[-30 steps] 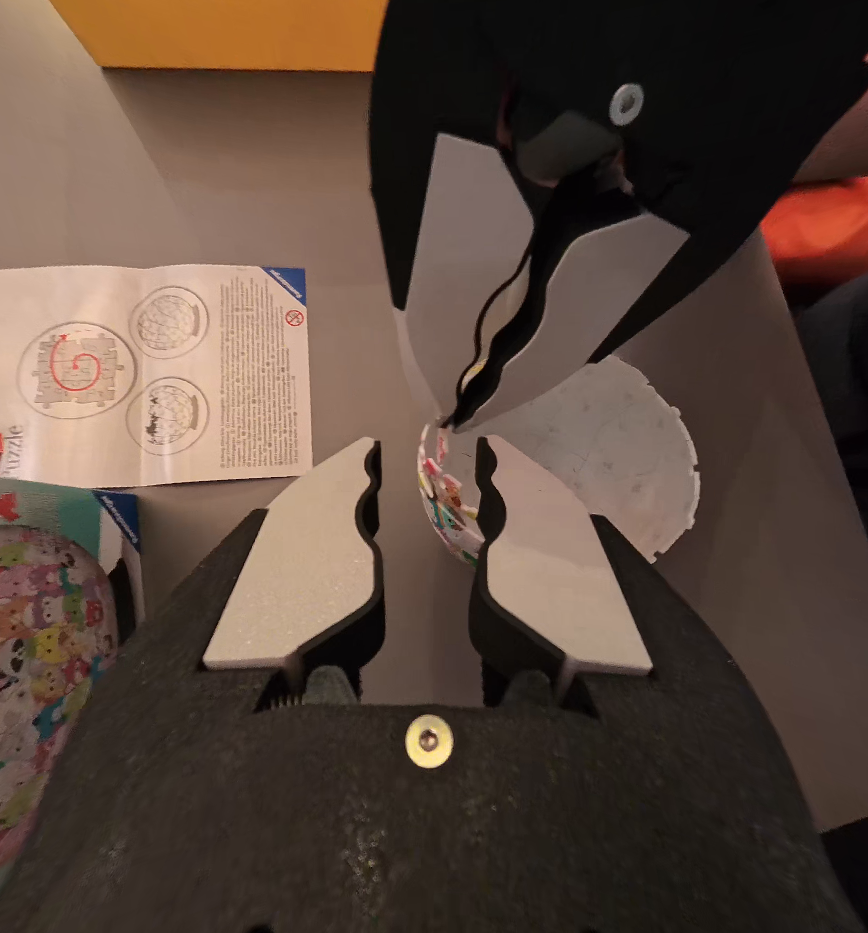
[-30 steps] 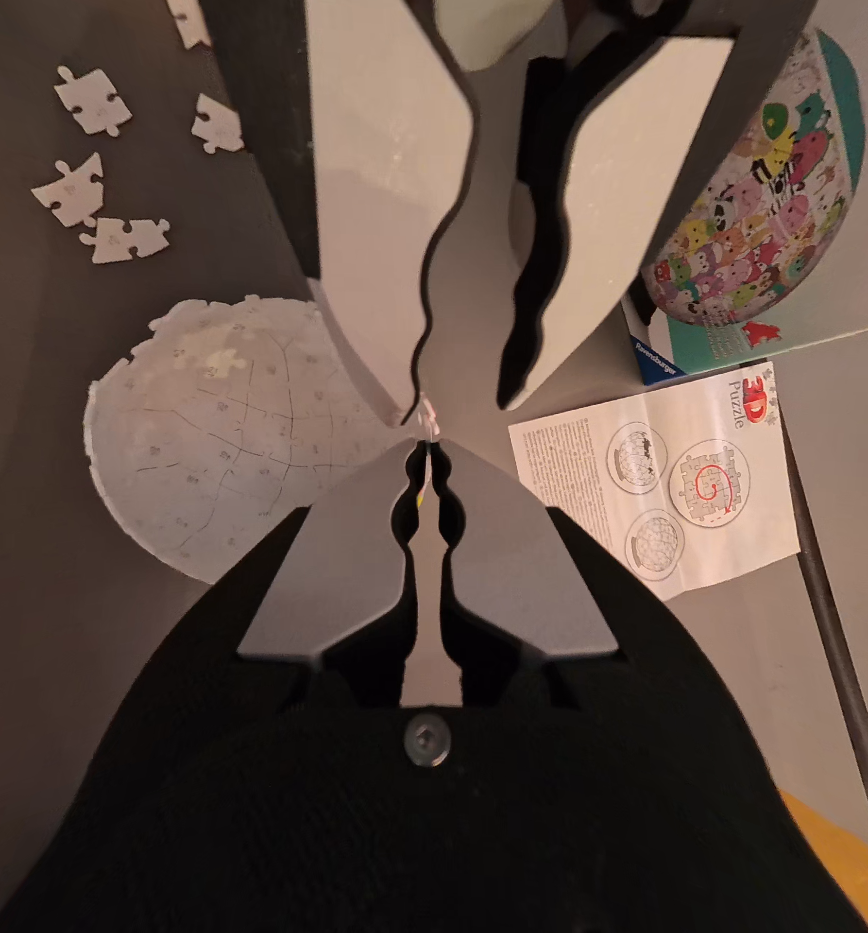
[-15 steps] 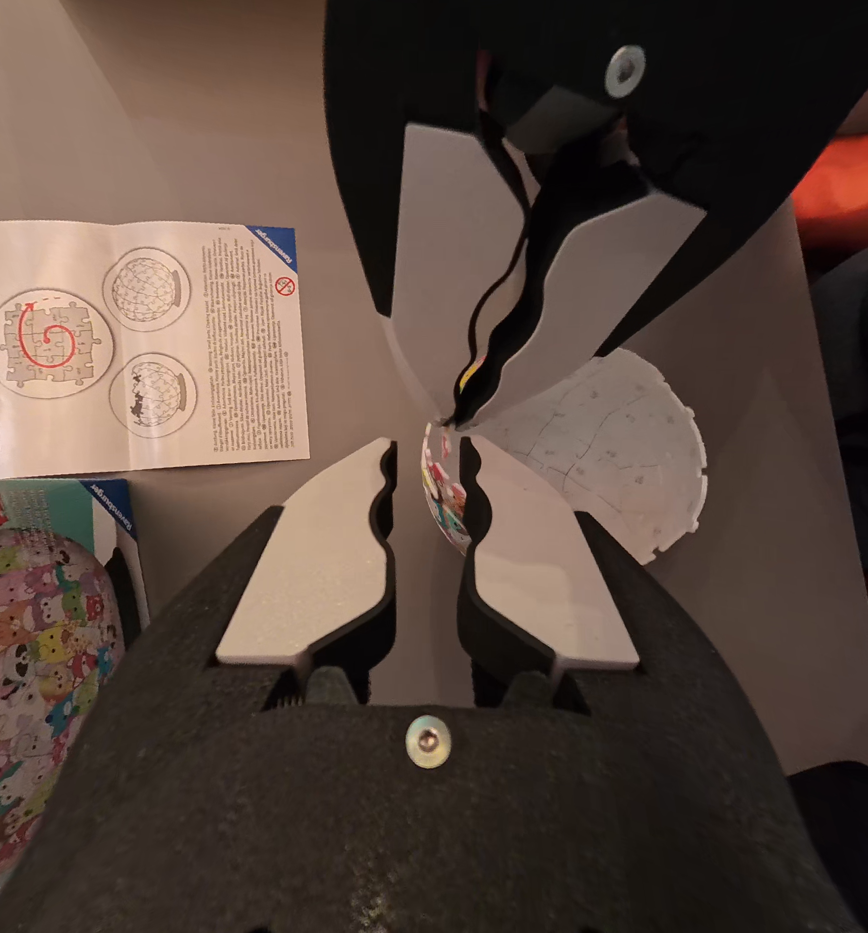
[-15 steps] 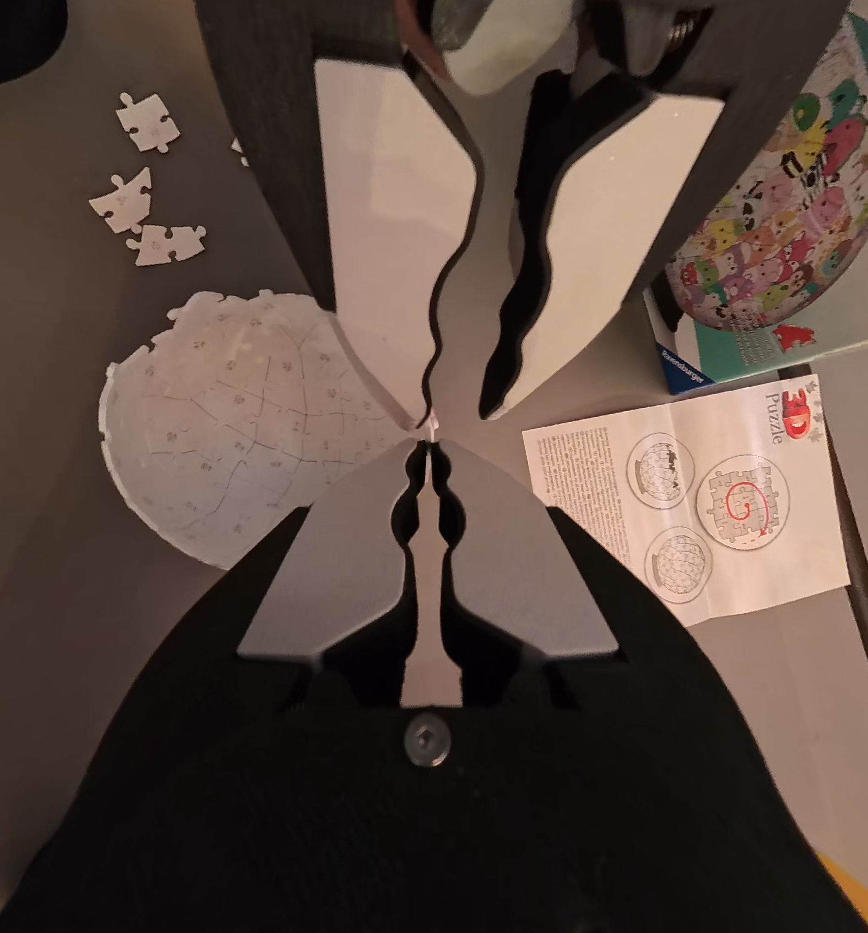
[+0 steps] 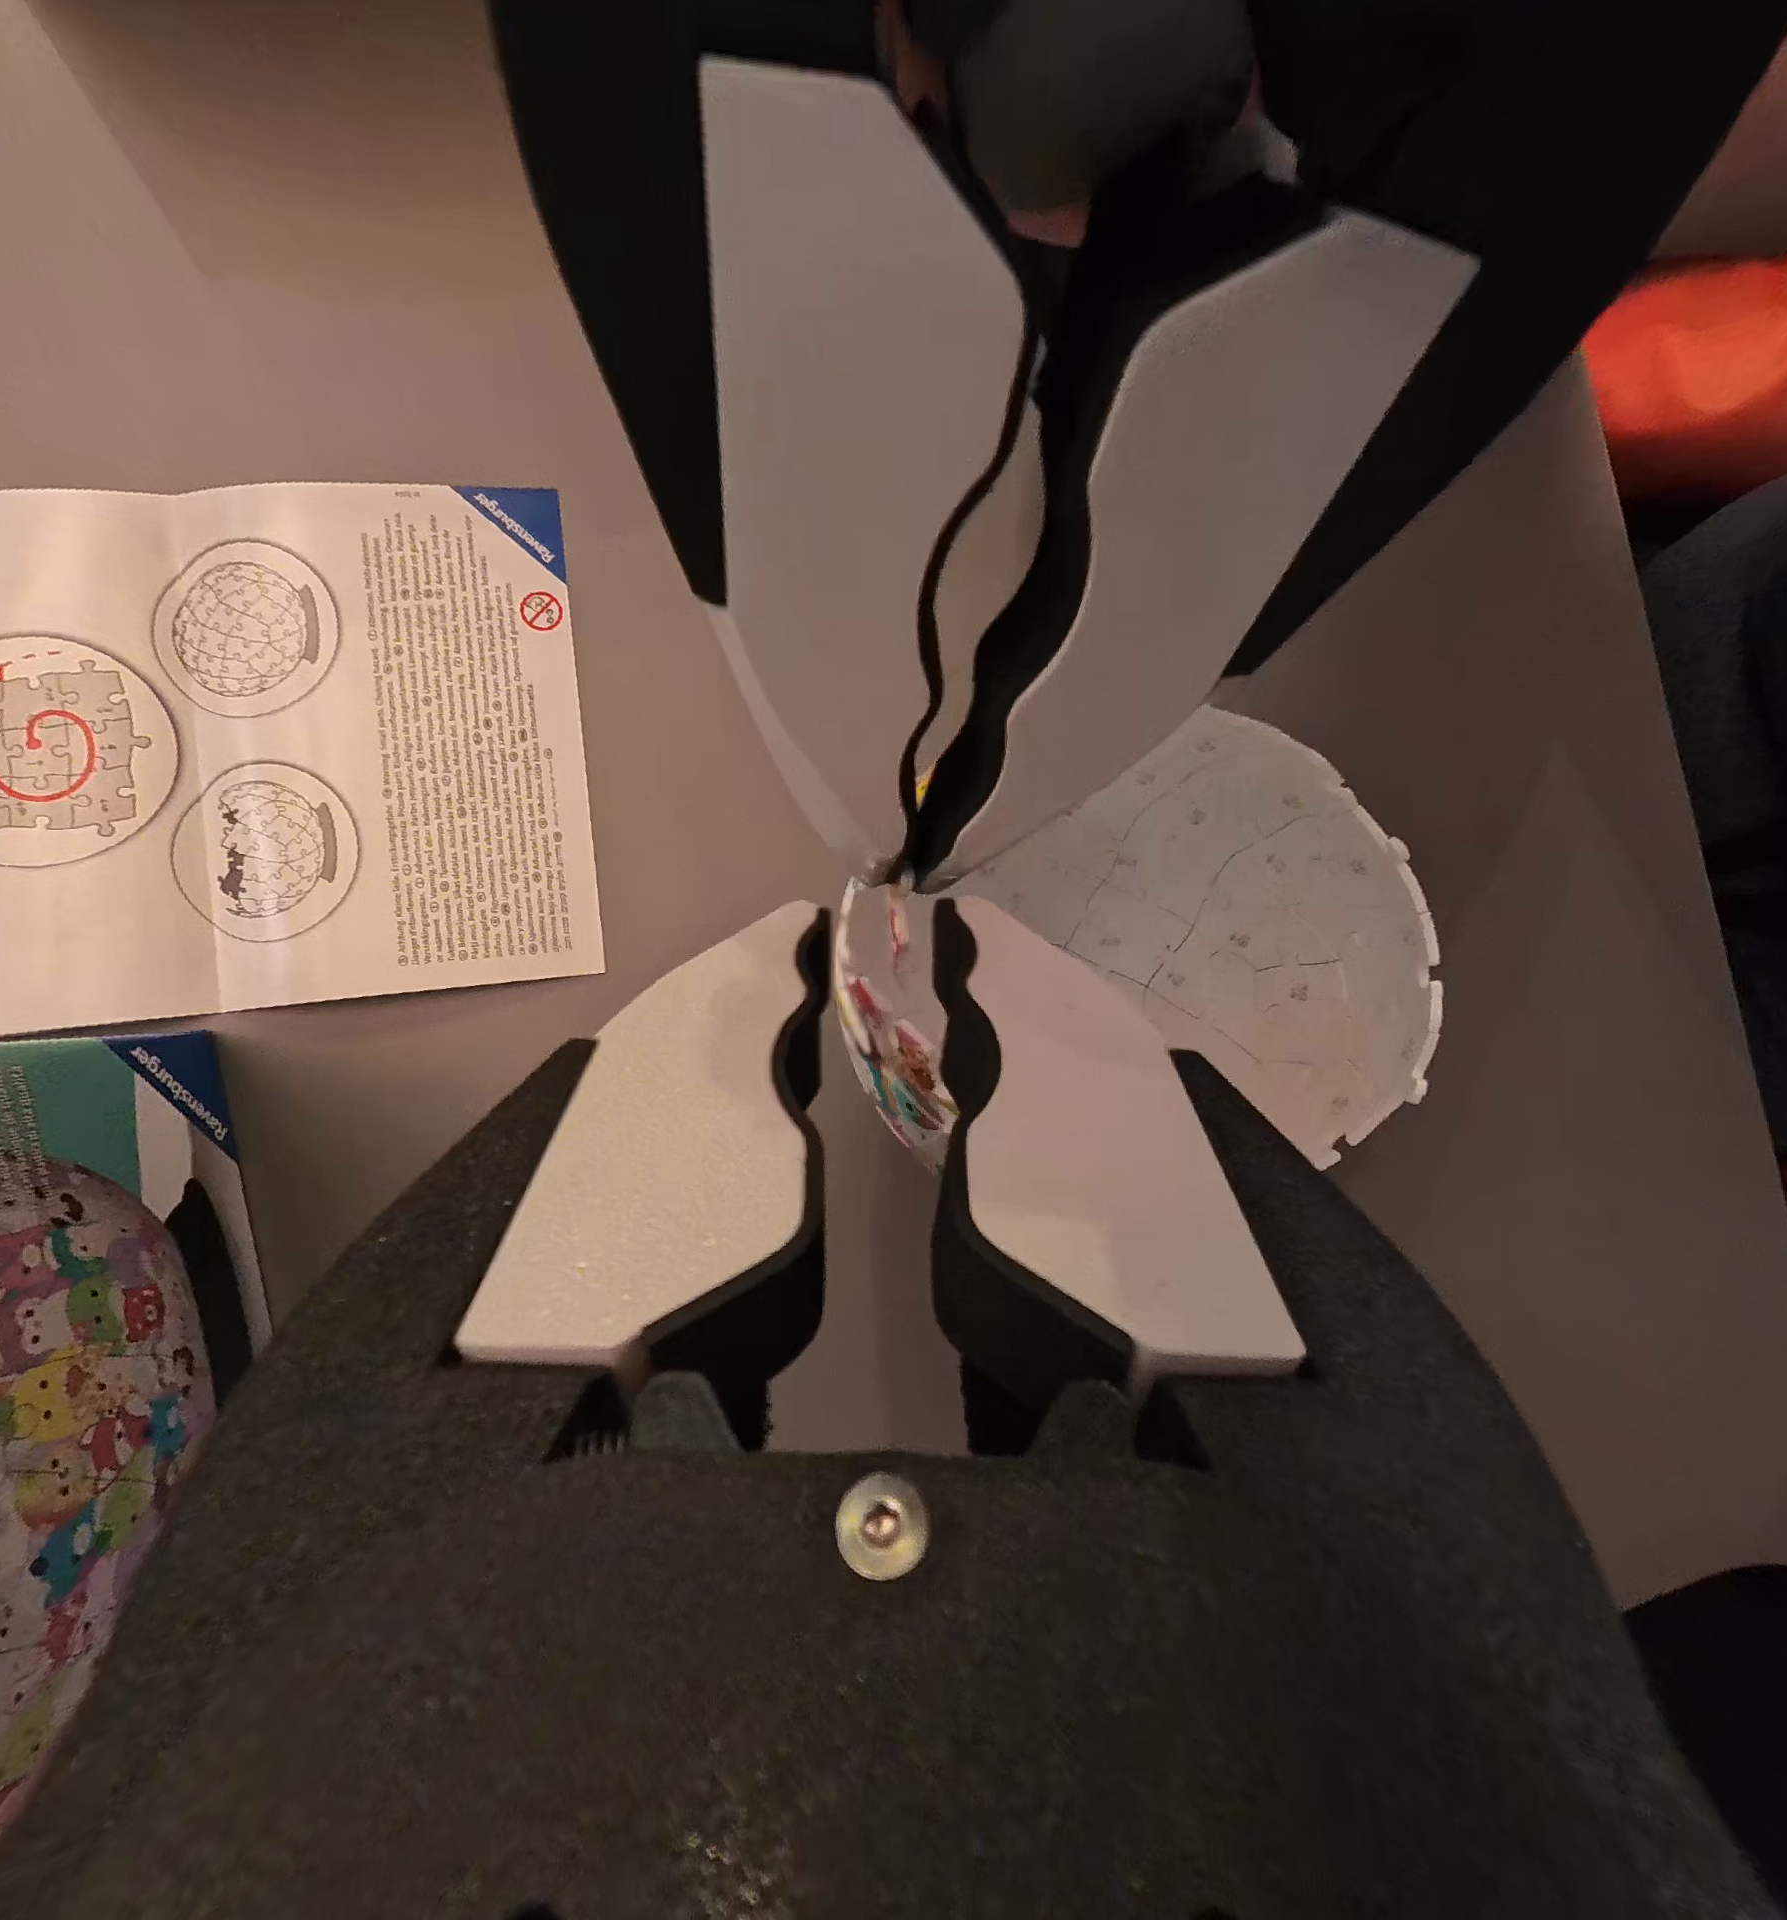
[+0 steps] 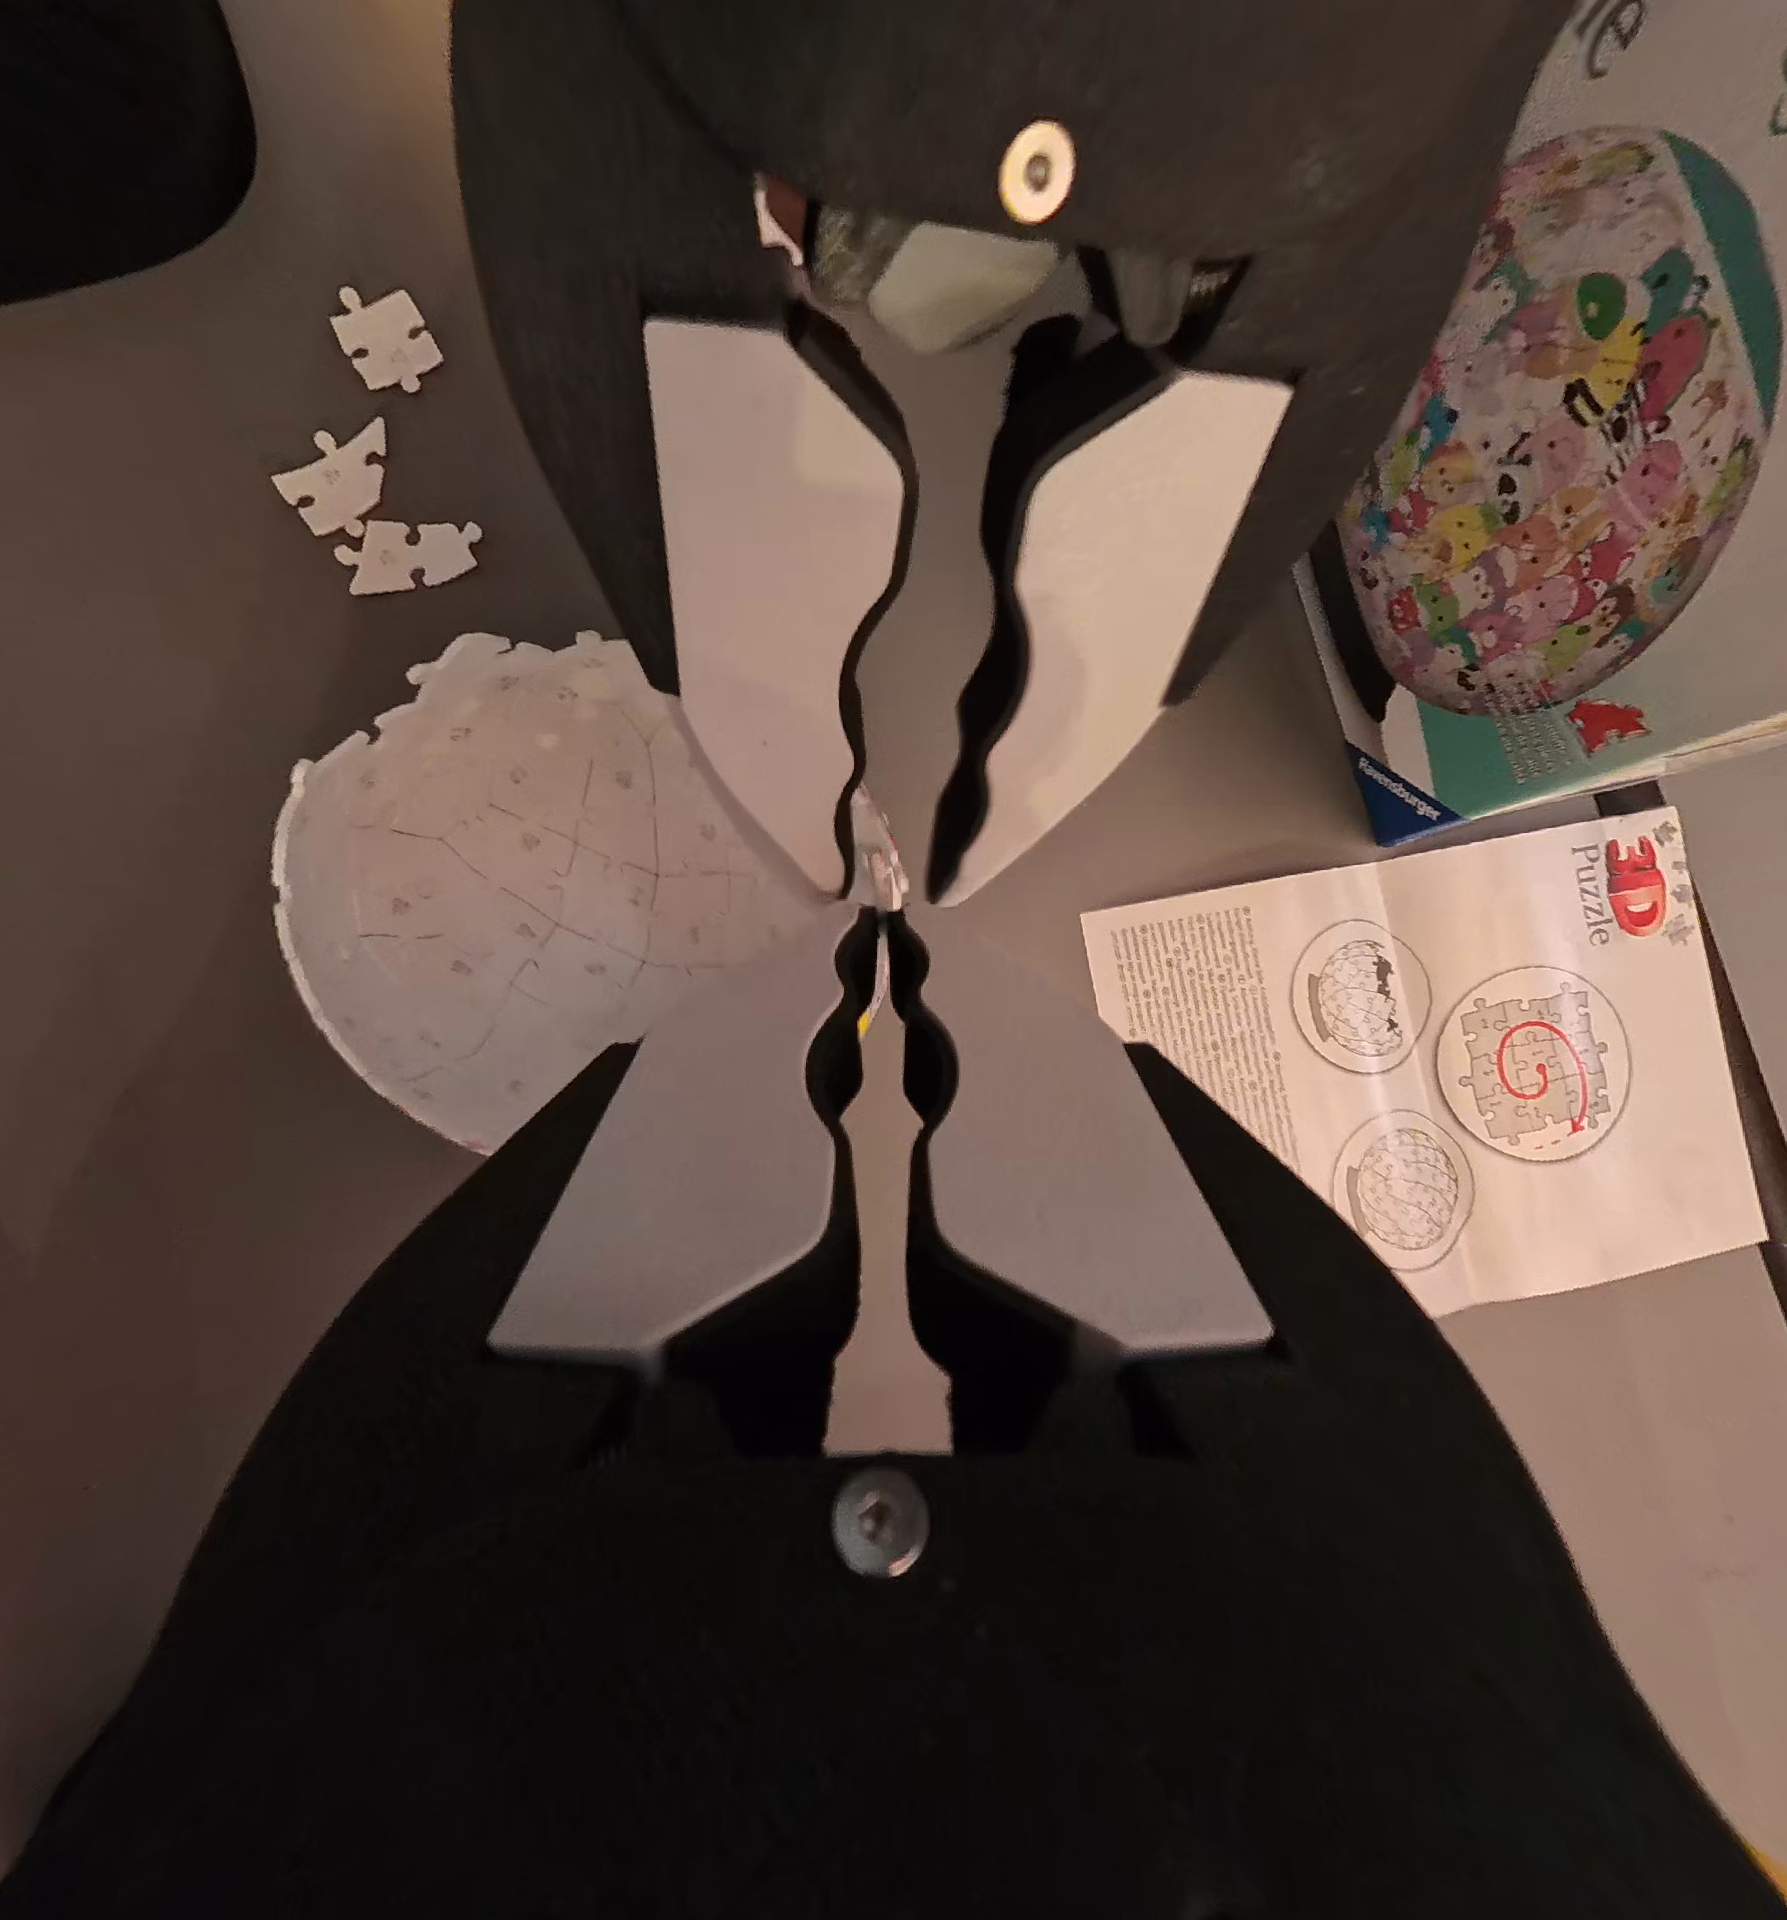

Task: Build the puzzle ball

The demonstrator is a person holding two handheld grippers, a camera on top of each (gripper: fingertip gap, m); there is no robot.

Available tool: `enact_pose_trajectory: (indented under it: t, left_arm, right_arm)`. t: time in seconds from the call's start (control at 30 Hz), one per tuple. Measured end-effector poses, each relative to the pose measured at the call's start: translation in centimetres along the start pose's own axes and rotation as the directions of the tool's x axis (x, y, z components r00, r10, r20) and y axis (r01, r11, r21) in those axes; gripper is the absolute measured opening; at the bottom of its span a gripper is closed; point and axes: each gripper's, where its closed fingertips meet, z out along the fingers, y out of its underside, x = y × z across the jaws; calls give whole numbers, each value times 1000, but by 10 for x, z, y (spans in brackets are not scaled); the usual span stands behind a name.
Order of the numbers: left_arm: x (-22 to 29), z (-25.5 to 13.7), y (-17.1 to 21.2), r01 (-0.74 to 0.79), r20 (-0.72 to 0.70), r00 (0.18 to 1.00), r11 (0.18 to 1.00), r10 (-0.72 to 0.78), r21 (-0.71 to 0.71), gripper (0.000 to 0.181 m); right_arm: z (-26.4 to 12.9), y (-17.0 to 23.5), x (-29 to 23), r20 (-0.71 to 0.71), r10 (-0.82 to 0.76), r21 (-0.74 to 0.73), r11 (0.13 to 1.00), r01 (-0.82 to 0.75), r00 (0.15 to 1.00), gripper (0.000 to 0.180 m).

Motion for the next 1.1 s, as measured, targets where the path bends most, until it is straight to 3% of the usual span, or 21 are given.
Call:
enact_pose_trajectory:
  t: [0.07, 0.3, 0.43, 0.53, 0.73, 1.1]
  left_arm:
    - [3, 0, -2, -15, -6, 1000, 1000, 15, 17, 6]
    - [8, -10, -9, -49, 52, 998, 996, 45, 79, 2]
    - [12, -17, -14, -63, 87, 995, 991, 53, 118, 2]
    - [13, -20, -15, -71, 112, 992, 988, 55, 136, 2]
    - [10, -11, -5, -77, 135, 989, 994, 67, 71, 2]
    - [4, -2, -6, -70, 157, 985, 997, 64, 29, 2]
  right_arm:
    - [-2, -1, 1, -2, 4, 7, 1000, -4, 1000, 3]
    - [-13, -10, -4, 13, -8, 63, 998, 7, 1000, 4]
    - [-21, -14, 0, -14, 3, 88, 996, -2, 1000, 22]
    - [-29, -13, -1, 6, 13, 118, 993, -14, 1000, 23]
    - [-35, -3, -5, 98, 34, 130, 990, -47, 995, 23]
    - [-25, 2, 2, 133, 49, 133, 989, -66, 990, 20]
